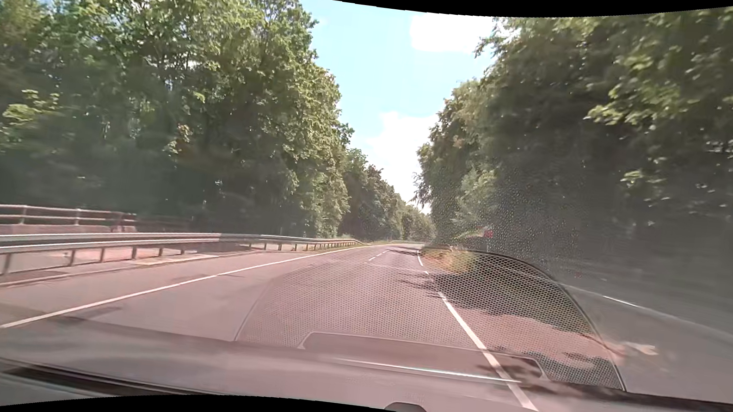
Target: Follow the waypoints while adhering to traffic rules and regulations
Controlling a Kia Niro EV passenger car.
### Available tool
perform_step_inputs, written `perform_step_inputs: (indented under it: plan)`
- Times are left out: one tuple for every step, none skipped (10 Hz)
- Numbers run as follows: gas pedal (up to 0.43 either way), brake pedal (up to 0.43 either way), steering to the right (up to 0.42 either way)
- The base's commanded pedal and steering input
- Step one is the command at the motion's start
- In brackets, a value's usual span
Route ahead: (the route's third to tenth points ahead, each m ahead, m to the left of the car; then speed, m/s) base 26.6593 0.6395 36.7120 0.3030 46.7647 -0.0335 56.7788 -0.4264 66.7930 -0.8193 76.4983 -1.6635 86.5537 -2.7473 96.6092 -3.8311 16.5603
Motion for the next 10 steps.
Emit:
perform_step_inputs:
  plan:
    - [0.098,0.0,0.002]
    - [0.098,0.0,0.001]
    - [0.098,0.0,0.002]
    - [0.098,0.0,0.002]
    - [0.11,0.0,0.004]
    - [0.13,0.0,0.007]
    - [0.13,0.0,0.008]
    - [0.13,0.0,0.008]
    - [0.13,0.0,0.008]
    - [0.13,0.0,0.008]
